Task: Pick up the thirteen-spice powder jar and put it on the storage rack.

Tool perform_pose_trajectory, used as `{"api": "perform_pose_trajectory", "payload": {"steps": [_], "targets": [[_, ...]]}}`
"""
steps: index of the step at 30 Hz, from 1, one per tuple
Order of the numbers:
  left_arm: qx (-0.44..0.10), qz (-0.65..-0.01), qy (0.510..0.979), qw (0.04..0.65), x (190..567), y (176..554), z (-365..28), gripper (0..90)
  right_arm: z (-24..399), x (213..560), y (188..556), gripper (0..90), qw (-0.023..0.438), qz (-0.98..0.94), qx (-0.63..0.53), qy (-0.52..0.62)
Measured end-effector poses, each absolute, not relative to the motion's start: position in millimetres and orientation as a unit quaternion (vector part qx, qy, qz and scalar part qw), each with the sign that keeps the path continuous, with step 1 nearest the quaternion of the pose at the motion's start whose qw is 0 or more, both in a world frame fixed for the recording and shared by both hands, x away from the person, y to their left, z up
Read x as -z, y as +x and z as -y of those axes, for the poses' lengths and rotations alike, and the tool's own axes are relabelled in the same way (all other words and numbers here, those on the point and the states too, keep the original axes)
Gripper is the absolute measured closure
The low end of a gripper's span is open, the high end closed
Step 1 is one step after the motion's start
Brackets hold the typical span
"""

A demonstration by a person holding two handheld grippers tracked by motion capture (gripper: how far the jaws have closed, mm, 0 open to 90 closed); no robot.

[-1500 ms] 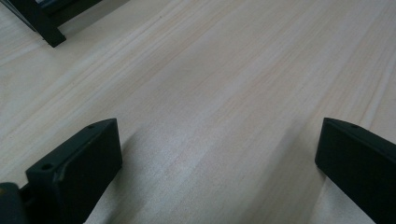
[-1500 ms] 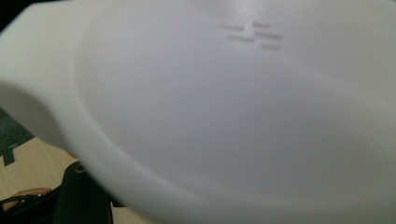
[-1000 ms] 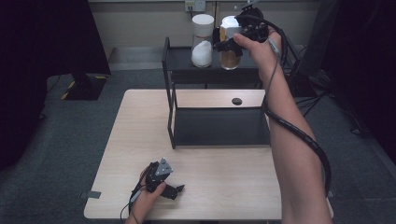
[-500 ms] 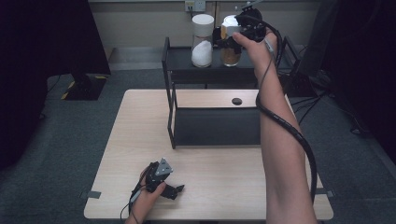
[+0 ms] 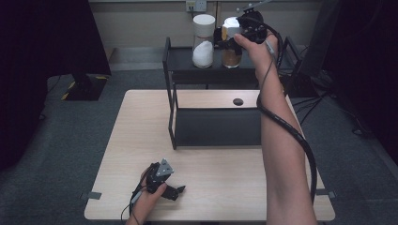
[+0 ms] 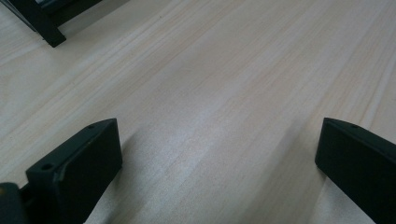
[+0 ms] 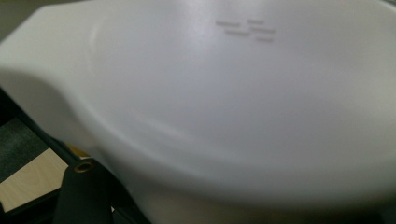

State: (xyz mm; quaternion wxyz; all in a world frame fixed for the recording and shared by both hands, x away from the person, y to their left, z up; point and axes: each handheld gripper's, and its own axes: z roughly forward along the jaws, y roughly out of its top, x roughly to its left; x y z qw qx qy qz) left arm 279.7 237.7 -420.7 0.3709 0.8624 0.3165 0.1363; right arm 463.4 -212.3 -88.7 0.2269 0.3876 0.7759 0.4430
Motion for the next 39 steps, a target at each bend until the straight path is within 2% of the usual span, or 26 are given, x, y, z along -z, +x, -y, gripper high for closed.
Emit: {"api": "perform_pose_trajectory", "payload": {"steps": [8, 16, 21, 25, 39], "targets": [[-0.136, -0.317, 0.862, 0.371, 421, 280, -238, 0.0, 213, 93, 461, 28.3, 0.230, -0.772, -0.448, 0.387], [-0.136, -0.316, 0.862, 0.371, 421, 280, -238, 0.0, 213, 99, 456, 7.3, 0.239, -0.769, -0.447, 0.390], [-0.136, -0.316, 0.863, 0.371, 421, 280, -238, 0.0, 218, 101, 447, 2.2, 0.247, -0.765, -0.452, 0.386], [-0.136, -0.316, 0.862, 0.371, 421, 280, -238, 0.0, 223, 101, 439, 0.0, 0.250, -0.761, -0.456, 0.388], [-0.136, -0.316, 0.863, 0.371, 421, 280, -238, 0.0, 245, 110, 415, 1.2, 0.253, -0.754, -0.469, 0.384]]}}
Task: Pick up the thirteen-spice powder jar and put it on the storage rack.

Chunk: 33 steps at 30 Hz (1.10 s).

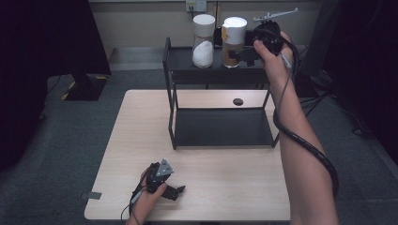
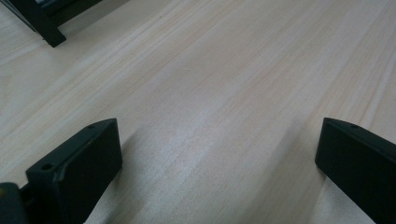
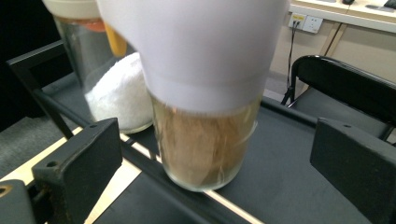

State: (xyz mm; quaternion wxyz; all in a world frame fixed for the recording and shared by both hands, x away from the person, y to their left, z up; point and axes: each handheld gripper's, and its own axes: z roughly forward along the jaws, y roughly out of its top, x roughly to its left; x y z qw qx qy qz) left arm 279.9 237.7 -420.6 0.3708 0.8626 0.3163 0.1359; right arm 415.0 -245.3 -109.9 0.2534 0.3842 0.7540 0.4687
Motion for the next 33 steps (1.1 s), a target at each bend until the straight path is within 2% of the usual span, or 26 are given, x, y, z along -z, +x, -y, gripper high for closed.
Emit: {"api": "perform_pose_trajectory", "payload": {"steps": [33], "targets": [[-0.136, -0.316, 0.862, 0.371, 421, 280, -238, 0.0, 266, 148, 388, 1.5, 0.232, -0.768, -0.477, 0.359]]}}
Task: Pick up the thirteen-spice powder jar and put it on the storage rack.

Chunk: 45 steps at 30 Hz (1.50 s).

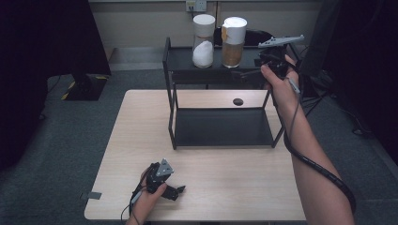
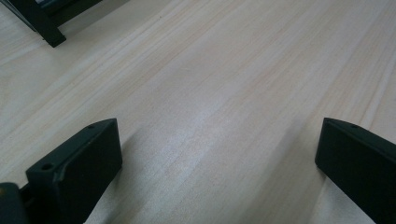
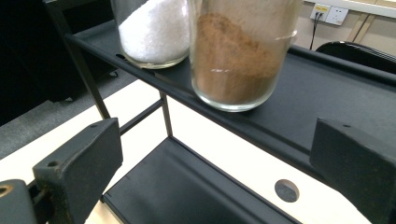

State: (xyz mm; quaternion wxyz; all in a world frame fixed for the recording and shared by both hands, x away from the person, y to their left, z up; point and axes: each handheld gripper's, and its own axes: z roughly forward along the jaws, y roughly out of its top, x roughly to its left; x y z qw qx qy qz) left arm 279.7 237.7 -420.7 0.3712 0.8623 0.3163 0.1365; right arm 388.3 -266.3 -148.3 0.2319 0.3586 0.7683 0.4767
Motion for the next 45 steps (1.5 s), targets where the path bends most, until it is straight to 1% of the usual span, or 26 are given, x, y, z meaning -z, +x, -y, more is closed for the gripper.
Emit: {"api": "perform_pose_trajectory", "payload": {"steps": [11, 15, 24, 34, 40, 45], "targets": [[-0.137, -0.316, 0.862, 0.371, 421, 280, -238, 0.0, 266, 165, 379, 1.6, 0.225, -0.766, -0.487, 0.355], [-0.136, -0.316, 0.862, 0.371, 421, 280, -238, 0.0, 264, 172, 374, 1.9, 0.235, -0.763, -0.487, 0.354], [-0.137, -0.316, 0.862, 0.371, 421, 280, -238, 0.0, 261, 186, 368, 2.7, 0.234, -0.767, -0.484, 0.349], [-0.137, -0.316, 0.862, 0.372, 421, 280, -238, 0.0, 258, 204, 368, 2.9, 0.219, -0.777, -0.482, 0.341], [-0.137, -0.316, 0.862, 0.372, 421, 280, -238, 0.0, 260, 217, 369, 1.8, 0.198, -0.770, -0.498, 0.346], [-0.137, -0.316, 0.862, 0.372, 421, 280, -238, 0.0, 260, 228, 369, 1.8, 0.193, -0.769, -0.501, 0.347]]}}
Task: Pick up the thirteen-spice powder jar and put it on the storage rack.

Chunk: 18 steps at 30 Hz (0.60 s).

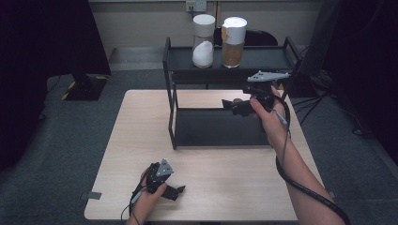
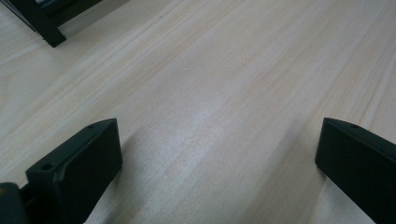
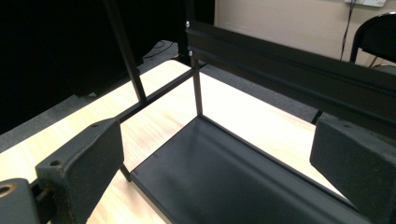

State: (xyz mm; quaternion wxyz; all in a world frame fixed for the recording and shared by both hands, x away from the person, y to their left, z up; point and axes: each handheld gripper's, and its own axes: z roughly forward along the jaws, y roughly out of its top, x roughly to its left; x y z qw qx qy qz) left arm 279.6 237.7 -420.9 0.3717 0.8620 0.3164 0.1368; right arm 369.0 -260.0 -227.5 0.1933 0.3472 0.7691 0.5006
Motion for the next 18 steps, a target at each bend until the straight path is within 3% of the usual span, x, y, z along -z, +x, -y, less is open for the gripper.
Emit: {"api": "perform_pose_trajectory", "payload": {"steps": [18], "targets": [[-0.136, -0.316, 0.862, 0.371, 421, 280, -238, 0.0, 265, 269, 361, 0.9, 0.183, -0.763, -0.511, 0.352]]}}
